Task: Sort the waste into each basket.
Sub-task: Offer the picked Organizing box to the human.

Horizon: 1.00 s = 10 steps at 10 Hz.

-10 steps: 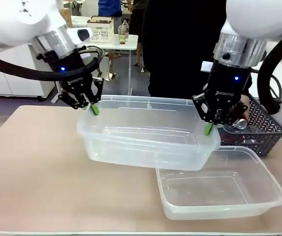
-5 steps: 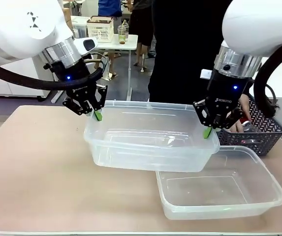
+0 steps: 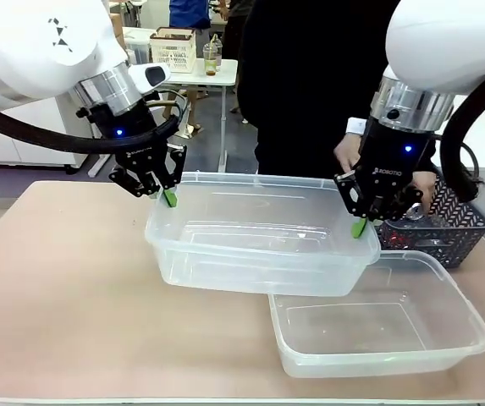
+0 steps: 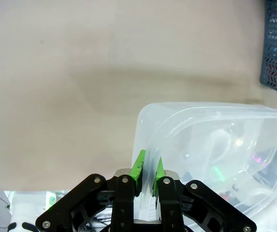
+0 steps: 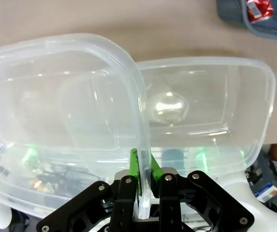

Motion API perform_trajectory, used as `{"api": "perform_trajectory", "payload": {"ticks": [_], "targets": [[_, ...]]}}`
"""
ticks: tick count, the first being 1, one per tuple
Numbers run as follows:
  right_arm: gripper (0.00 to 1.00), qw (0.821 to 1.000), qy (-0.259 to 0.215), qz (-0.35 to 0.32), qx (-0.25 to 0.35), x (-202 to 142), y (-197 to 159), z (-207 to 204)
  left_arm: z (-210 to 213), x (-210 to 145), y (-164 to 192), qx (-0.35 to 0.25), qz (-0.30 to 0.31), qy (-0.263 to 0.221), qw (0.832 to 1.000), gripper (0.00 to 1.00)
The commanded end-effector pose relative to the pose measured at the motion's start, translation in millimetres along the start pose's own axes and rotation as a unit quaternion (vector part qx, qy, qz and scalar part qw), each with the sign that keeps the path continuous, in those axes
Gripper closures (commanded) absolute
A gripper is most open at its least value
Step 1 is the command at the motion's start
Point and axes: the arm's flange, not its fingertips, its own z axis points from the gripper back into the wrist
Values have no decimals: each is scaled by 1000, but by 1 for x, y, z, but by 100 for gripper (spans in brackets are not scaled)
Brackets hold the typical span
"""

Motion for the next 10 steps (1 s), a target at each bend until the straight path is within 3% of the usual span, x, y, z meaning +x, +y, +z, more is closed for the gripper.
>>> {"api": "perform_trajectory", "payload": {"ticks": [1, 10], "targets": [[94, 1000, 4, -4, -7, -1, 1, 3, 8, 2, -4, -10, 3, -2, 1000, 93], [94, 1000, 4, -4, -7, -1, 1, 3, 8, 2, -4, -10, 3, -2, 1000, 93]]}}
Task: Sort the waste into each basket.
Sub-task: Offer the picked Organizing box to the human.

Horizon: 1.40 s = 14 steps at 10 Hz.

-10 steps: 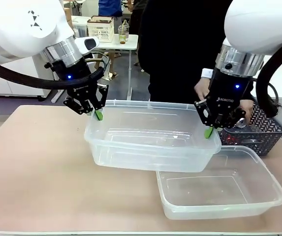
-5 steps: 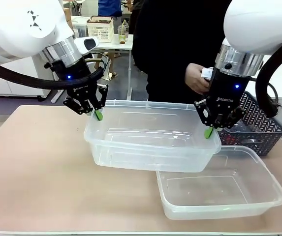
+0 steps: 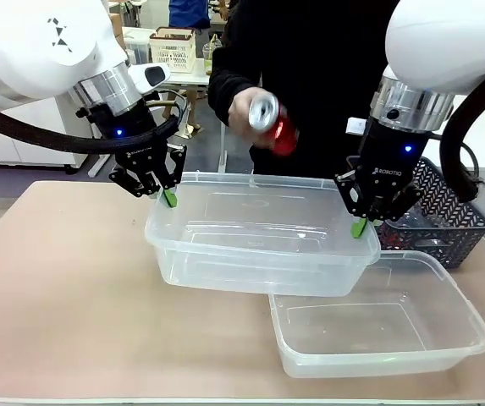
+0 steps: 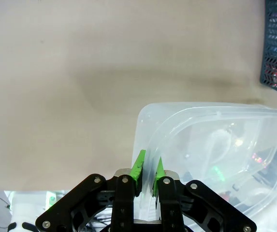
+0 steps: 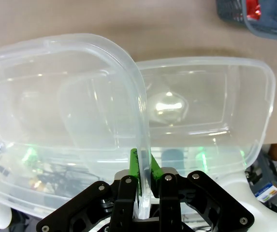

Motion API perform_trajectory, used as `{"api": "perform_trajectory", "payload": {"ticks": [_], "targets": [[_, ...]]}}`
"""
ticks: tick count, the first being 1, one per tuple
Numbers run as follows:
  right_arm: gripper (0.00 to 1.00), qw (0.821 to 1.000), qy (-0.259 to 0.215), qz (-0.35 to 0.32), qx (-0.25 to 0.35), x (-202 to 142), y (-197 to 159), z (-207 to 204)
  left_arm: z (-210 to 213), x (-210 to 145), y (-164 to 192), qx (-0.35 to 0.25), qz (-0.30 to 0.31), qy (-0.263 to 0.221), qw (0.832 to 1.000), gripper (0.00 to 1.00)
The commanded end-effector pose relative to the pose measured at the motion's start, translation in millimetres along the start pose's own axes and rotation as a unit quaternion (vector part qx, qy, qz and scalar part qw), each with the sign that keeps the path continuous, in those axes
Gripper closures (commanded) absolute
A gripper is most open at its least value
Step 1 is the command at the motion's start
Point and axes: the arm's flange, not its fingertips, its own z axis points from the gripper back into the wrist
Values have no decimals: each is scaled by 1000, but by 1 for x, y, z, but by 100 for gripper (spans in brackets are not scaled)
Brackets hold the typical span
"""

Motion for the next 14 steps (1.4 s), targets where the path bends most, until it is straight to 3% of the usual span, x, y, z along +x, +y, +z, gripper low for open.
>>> {"api": "perform_trajectory", "payload": {"ticks": [1, 14], "targets": [[94, 1000, 4, -4, -7, -1, 1, 3, 8, 2, -4, -10, 3, -2, 1000, 93], [94, 1000, 4, -4, -7, -1, 1, 3, 8, 2, -4, -10, 3, -2, 1000, 93]]}}
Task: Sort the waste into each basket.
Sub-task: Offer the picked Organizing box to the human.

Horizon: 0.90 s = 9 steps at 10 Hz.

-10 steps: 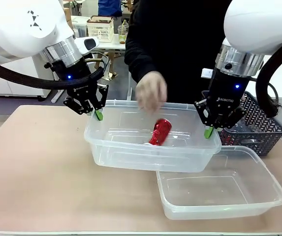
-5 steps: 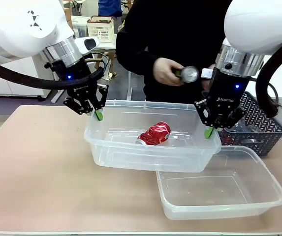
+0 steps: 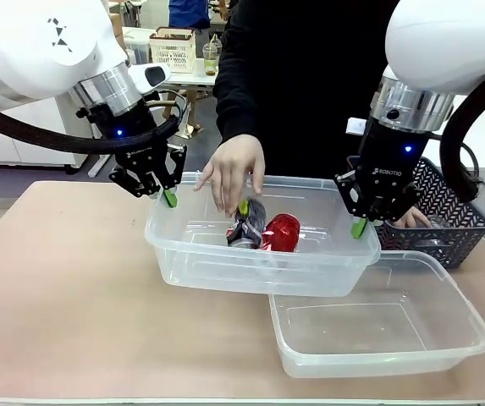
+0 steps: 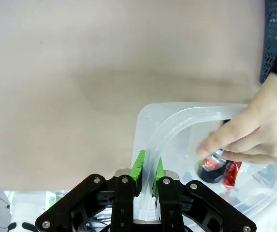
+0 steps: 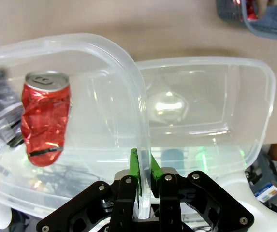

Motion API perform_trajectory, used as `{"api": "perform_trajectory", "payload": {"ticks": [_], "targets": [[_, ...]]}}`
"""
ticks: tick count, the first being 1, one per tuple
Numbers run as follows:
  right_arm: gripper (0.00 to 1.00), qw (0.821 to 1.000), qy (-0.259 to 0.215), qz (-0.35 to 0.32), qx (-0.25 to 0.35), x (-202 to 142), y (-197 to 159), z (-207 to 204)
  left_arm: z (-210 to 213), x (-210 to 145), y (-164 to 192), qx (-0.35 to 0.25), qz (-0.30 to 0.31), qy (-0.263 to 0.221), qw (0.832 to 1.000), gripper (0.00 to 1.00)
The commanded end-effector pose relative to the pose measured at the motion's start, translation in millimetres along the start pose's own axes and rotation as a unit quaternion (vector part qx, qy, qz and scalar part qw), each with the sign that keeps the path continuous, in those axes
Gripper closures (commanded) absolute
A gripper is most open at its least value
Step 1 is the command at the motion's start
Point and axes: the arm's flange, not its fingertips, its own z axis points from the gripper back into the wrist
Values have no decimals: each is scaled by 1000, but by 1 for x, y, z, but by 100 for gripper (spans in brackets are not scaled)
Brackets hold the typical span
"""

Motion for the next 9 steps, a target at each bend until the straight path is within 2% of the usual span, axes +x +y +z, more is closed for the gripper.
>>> {"api": "perform_trajectory", "payload": {"ticks": [1, 9], "targets": [[94, 1000, 4, -4, -7, -1, 1, 3, 8, 2, -4, -10, 3, -2, 1000, 93], [94, 1000, 4, -4, -7, -1, 1, 3, 8, 2, -4, -10, 3, -2, 1000, 93]]}}
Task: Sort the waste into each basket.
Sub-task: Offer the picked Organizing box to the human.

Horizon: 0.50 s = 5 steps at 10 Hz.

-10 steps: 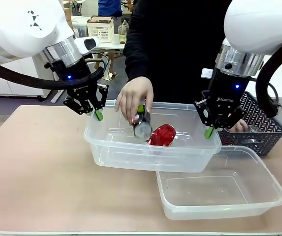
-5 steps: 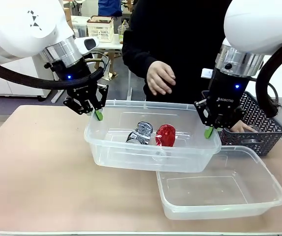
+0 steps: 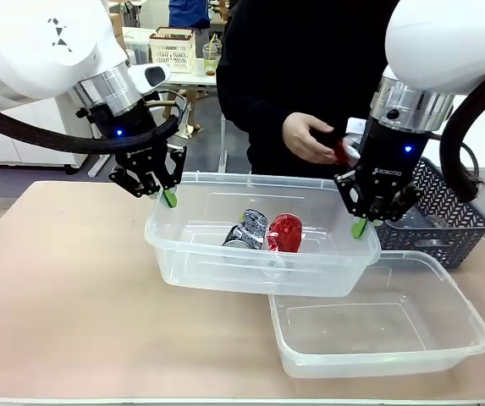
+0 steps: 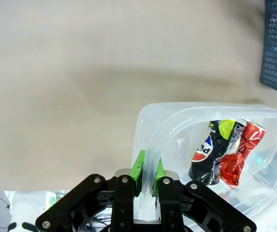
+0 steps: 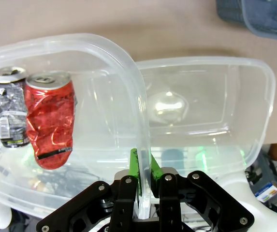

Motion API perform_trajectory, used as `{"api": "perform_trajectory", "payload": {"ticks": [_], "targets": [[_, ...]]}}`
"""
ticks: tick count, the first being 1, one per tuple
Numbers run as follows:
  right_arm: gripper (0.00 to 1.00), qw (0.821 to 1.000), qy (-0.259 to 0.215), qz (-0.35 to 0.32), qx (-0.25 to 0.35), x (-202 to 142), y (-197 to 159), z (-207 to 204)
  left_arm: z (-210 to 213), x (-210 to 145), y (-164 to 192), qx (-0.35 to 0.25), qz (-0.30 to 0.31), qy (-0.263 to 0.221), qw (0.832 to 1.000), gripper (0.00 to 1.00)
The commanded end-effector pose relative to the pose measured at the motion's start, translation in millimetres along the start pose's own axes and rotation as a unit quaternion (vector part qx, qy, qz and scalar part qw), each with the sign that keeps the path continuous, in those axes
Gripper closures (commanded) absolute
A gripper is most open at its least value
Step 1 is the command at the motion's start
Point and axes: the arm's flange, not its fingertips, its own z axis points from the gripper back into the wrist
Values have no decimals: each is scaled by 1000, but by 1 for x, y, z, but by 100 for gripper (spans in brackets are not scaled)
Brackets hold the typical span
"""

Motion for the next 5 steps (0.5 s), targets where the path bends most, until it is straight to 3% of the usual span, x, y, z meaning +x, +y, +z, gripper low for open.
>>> {"api": "perform_trajectory", "payload": {"ticks": [1, 5], "targets": [[94, 1000, 4, -4, -7, -1, 1, 3, 8, 2, -4, -10, 3, -3, 1000, 93], [94, 1000, 4, -4, -7, -1, 1, 3, 8, 2, -4, -10, 3, -3, 1000, 93]]}}
